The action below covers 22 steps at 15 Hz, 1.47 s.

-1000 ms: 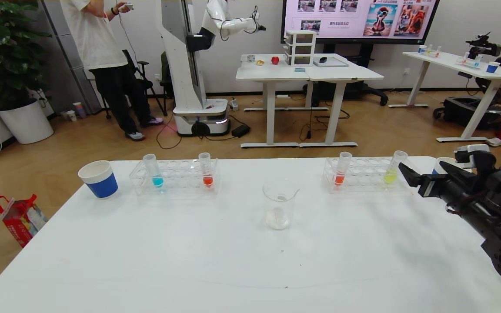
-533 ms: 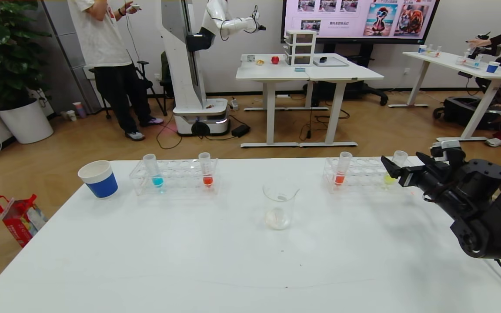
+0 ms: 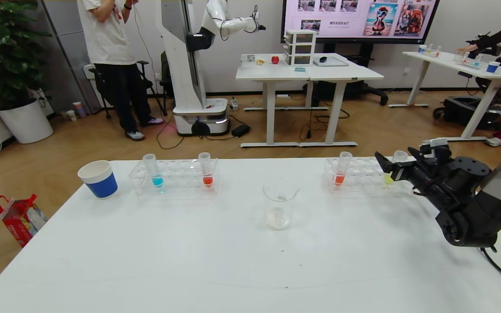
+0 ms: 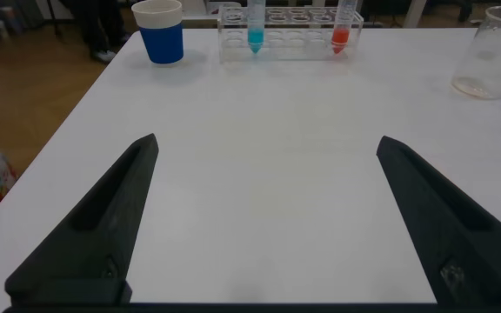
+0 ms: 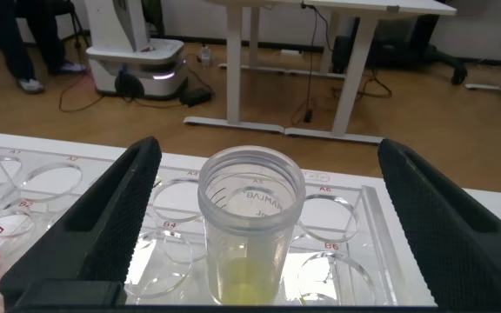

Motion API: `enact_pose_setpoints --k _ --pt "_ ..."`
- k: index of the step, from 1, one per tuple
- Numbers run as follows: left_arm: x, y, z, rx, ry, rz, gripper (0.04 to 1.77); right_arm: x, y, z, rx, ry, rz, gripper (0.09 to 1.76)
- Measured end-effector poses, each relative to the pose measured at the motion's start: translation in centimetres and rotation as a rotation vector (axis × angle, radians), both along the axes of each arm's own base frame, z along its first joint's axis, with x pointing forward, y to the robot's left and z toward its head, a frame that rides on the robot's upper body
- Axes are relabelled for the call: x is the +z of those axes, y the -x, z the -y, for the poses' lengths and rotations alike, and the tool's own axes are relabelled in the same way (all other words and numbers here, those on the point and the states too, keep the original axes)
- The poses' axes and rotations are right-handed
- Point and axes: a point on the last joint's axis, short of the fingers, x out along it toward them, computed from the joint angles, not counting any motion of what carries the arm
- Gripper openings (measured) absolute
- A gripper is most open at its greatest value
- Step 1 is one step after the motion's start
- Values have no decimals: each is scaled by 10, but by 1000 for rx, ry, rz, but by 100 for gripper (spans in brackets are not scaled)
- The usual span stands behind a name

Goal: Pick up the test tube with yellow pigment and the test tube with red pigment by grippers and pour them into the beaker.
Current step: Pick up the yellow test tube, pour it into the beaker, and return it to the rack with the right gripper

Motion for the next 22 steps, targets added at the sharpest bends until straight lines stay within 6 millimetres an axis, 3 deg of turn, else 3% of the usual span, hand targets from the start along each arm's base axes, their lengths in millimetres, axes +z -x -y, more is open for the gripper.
enact_pose_setpoints --k 2,3,4,6,7,8,10,14,22 --pt "0 0 0 0 0 0 175 -3 -3 0 3 0 -5 173" --pt "0 0 0 0 0 0 175 -4 -4 -1 5 0 -5 160" --pt "0 0 0 0 0 0 175 -4 -5 -1 5 0 -4 131" --pt "0 0 0 0 0 0 175 -4 -6 -3 11 0 -3 49" --pt "0 0 0 1 0 0 175 -4 -6 -2 11 0 -1 42" --pt "0 0 0 0 0 0 175 -2 -6 -1 7 1 6 65" --pt "0 0 0 1 0 0 175 -2 -5 -2 8 1 6 53" --pt "0 0 0 0 0 0 175 12 -3 -1 2 5 29 53" --pt "0 0 0 0 0 0 175 86 11 -6 10 20 76 54"
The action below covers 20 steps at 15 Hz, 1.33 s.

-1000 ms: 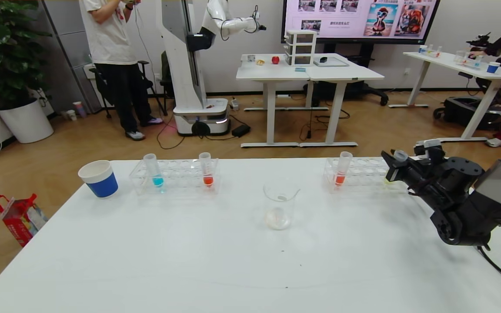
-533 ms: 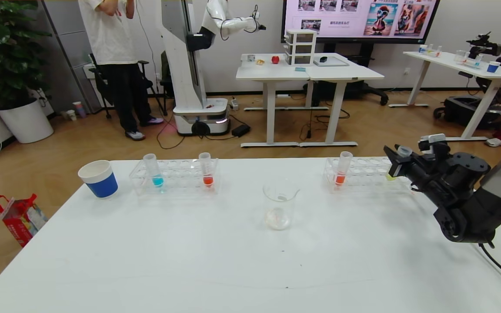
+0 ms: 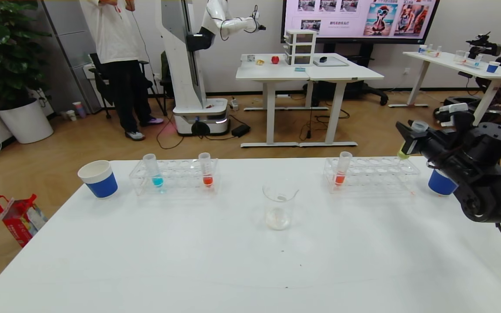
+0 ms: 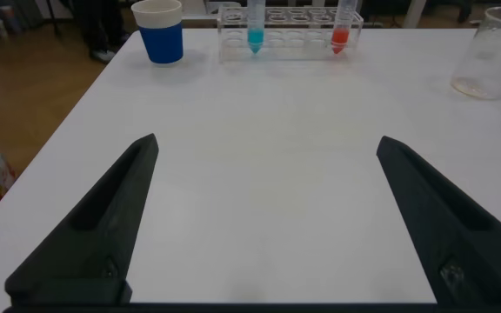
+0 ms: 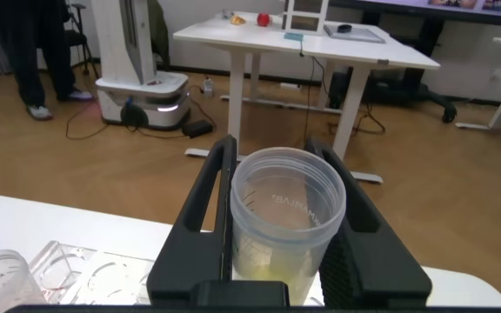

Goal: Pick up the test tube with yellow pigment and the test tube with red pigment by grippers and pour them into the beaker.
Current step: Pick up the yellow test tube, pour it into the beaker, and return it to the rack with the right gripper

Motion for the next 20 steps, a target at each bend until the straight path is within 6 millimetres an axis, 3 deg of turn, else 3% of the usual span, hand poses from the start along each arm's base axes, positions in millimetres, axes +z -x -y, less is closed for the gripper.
enact_pose_setpoints --k 3,7,12,16,20 --pt "0 0 0 0 0 0 175 13 4 -8 49 20 32 54" --pt "0 0 0 0 0 0 175 30 7 -41 213 193 119 54" --pt "0 0 0 0 0 0 175 51 16 -121 400 267 232 54" --pt "0 0 0 0 0 0 175 48 33 -181 542 448 345 54" --pt "0 0 0 0 0 0 175 35 33 -208 607 610 439 54"
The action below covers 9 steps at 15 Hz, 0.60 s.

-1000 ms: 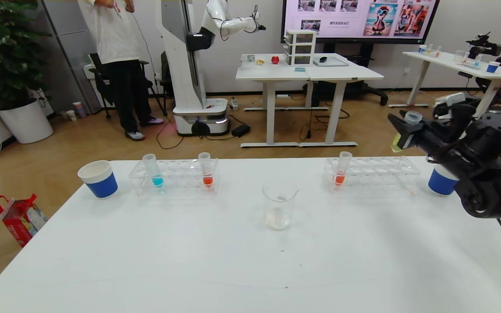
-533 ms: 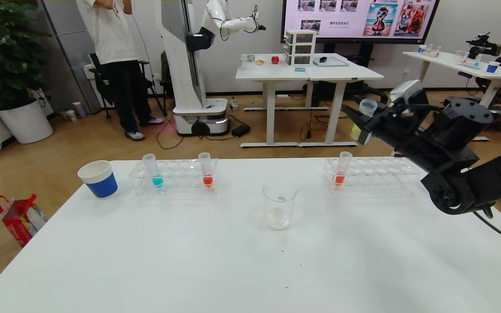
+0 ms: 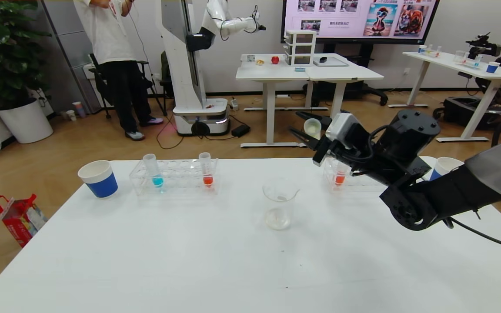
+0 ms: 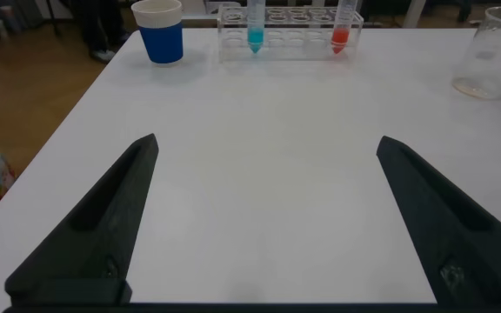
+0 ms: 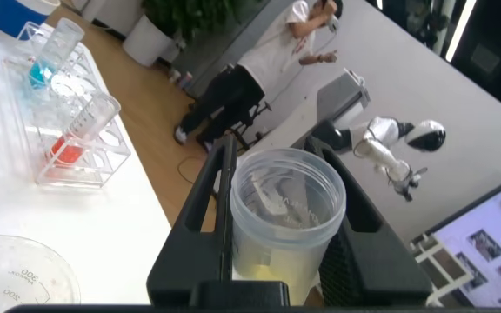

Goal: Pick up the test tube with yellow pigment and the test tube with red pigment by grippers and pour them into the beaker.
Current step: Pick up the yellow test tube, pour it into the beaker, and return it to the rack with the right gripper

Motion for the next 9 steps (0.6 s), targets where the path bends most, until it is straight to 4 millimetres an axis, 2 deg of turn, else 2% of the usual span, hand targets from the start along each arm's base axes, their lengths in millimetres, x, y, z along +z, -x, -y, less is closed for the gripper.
enact_pose_setpoints --k 3,9 --pt "0 0 0 0 0 0 175 -6 -11 -7 61 76 107 54" --pt "0 0 0 0 0 0 175 -30 -23 -12 125 237 285 54"
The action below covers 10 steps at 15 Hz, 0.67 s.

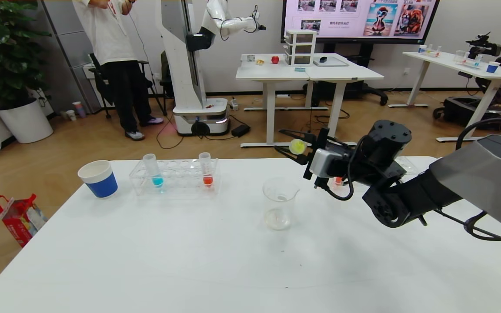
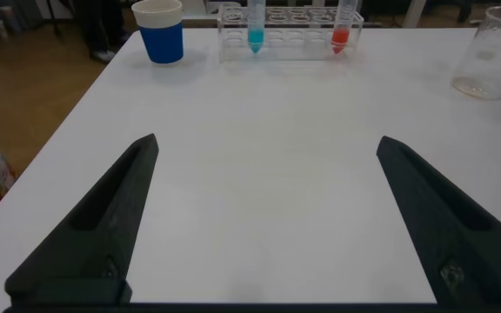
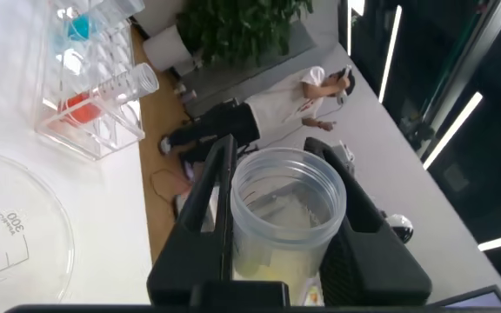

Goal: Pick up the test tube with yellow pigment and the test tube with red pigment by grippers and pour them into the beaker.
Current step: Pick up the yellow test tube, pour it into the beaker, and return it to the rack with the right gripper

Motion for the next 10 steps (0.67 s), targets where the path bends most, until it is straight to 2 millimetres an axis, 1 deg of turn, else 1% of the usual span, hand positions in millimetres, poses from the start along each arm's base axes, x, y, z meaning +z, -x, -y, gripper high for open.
enact_pose_setpoints --k 3,5,10 --pt "0 0 0 0 1 0 175 -6 -9 -5 32 79 126 54" --pt "0 0 0 0 1 0 175 -9 -15 -7 31 124 180 54" --pt "0 0 0 0 0 0 175 -17 -19 -8 40 167 243 54"
